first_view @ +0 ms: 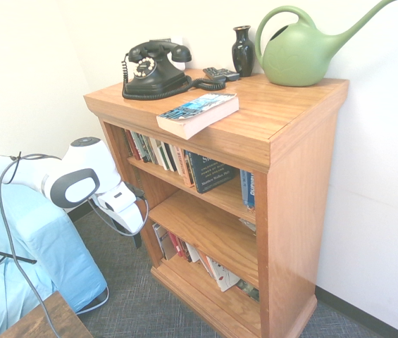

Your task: Shelf the books

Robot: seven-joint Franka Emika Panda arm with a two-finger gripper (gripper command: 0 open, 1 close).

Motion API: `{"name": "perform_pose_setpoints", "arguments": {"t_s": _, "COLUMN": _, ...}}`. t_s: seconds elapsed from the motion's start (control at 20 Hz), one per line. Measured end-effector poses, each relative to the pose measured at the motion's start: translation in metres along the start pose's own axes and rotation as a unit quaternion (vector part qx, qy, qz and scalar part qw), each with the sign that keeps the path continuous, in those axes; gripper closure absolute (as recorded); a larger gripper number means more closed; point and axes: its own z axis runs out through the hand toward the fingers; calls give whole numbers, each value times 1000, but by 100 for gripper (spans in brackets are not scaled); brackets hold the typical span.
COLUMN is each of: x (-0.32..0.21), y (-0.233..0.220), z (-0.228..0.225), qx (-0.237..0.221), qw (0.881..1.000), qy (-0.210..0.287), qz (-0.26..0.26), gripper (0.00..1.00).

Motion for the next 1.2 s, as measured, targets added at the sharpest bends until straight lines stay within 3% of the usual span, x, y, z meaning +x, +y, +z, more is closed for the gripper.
{"name": "perform_pose_setpoints", "arguments": {"t_s": 0.35, "x": 5, "y": 9, "z": 4, "qx": -15, "qw": 1000, "qy": 10, "qz": -1, "gripper": 0}}
{"name": "perform_pose_setpoints", "arguments": {"t_s": 0.7, "x": 28, "y": 57, "z": -54, "qx": -86, "qw": 991, "qy": 106, "qz": 14, "gripper": 0}}
{"name": "perform_pose_setpoints", "arguments": {"t_s": 0.95, "x": 42, "y": 98, "z": -133, "qx": -141, "qw": 972, "qy": 185, "qz": 27, "gripper": 0}}
{"name": "perform_pose_setpoints", "arguments": {"t_s": 1.2, "x": 59, "y": 116, "z": -195, "qx": -224, "qw": 937, "qy": 268, "qz": 26, "gripper": 0}}
